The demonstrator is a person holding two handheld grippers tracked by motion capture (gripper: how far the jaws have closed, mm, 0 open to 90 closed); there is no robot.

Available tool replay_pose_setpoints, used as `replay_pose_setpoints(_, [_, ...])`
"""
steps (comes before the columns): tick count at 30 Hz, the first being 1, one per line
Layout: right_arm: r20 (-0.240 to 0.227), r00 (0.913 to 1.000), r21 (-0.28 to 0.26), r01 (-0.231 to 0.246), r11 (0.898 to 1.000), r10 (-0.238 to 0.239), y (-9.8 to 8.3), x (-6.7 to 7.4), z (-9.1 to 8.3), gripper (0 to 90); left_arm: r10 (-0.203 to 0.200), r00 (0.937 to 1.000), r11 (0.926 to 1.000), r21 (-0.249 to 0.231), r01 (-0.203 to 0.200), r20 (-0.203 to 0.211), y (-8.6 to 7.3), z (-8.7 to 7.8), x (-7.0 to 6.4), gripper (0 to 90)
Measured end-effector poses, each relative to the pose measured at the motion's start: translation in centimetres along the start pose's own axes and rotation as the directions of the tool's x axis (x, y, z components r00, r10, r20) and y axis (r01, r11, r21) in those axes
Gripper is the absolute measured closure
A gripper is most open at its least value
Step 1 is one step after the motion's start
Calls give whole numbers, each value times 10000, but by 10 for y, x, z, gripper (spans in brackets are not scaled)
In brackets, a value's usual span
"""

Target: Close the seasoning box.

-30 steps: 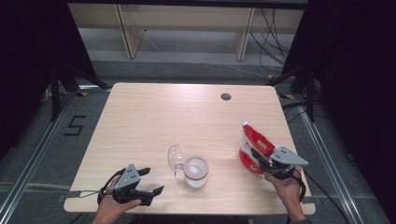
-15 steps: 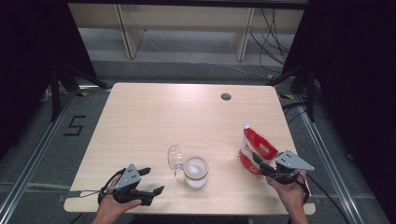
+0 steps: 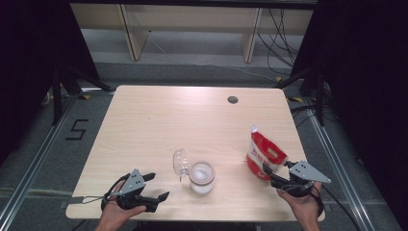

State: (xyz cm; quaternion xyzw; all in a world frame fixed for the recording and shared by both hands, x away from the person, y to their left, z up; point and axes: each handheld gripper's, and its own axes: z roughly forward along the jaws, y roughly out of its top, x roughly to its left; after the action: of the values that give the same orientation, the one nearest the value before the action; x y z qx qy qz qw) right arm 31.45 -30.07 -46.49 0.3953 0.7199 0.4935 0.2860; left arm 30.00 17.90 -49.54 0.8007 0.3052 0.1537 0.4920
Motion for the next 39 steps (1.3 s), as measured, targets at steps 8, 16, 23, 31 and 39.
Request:
replay_pose_setpoints(8, [-87, 9998, 126, 185, 9998, -183, -5, 3, -9, 384, -295, 9996, 9996, 8, 295, 26, 1, 0, -1, 171])
replay_pose_setpoints(16, [-215, 9997, 302, -108, 9995, 115, -12, 5, -18, 369, -66, 10000, 10000, 42, 66, 60, 2, 0, 0, 171])
replay_pose_setpoints(23, [-210, 9997, 449, -102, 9989, 112, -17, 11, -23, 349, -240, 9997, 9997, 39, 240, -3, 2, 1, 0, 171])
replay_pose_setpoints(31, [-95, 9999, 668, -122, 9977, 128, -22, 11, -33, 356, -312, 9995, 9995, 81, 311, 64, 2, 1, -1, 171])
replay_pose_setpoints(39, [77, 9982, 741, -595, 9955, 591, -26, 21, -47, 354, -26, 10000, 9999, 102, 26, 37, 3, 0, 0, 171])
